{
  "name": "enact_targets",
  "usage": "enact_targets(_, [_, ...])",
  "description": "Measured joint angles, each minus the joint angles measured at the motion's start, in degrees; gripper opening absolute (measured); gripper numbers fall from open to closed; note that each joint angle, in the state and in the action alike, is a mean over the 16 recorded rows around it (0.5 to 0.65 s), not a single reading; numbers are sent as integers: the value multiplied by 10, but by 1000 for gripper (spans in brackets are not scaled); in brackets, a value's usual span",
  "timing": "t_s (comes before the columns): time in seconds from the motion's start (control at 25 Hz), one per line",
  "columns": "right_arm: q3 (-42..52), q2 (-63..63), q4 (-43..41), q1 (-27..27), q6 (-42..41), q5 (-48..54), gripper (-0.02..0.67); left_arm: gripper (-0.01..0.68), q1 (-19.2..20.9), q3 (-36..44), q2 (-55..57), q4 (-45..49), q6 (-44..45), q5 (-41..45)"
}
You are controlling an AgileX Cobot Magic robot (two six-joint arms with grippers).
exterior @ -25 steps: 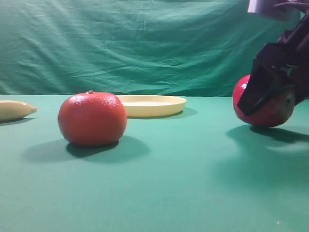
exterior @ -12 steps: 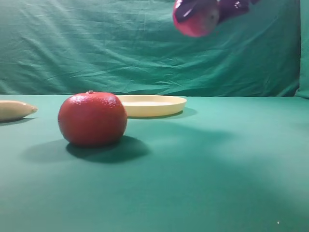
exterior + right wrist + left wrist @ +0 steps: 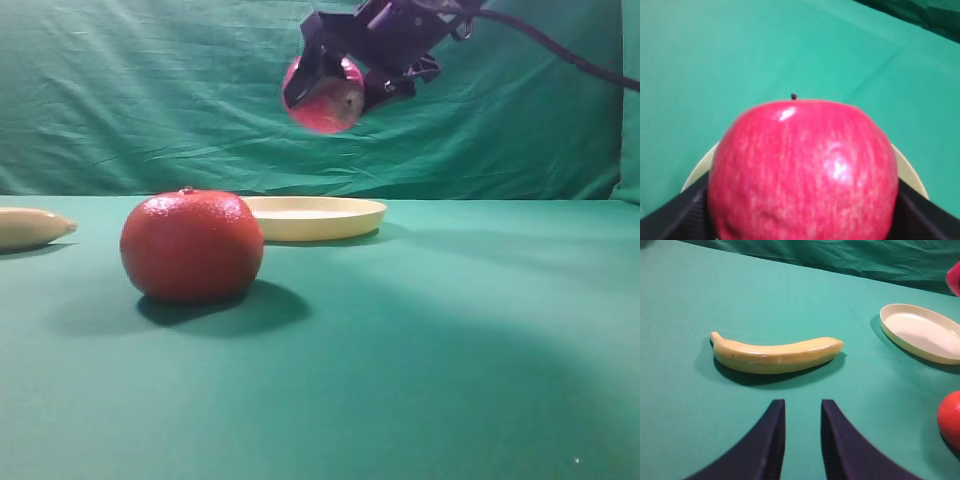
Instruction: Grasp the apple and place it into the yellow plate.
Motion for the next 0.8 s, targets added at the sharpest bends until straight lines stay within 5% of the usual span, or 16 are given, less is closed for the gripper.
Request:
enact_targets(0.4, [0, -45, -1, 2, 1, 16, 601, 157, 0, 0, 0, 0, 0, 0])
enact_targets(0.6, [20, -117, -1, 2, 1, 19, 487, 157, 0, 0, 0, 0, 0, 0])
enact_targets(0.8, [69, -213, -1, 2, 2, 20, 299, 157, 0, 0, 0, 0, 0, 0])
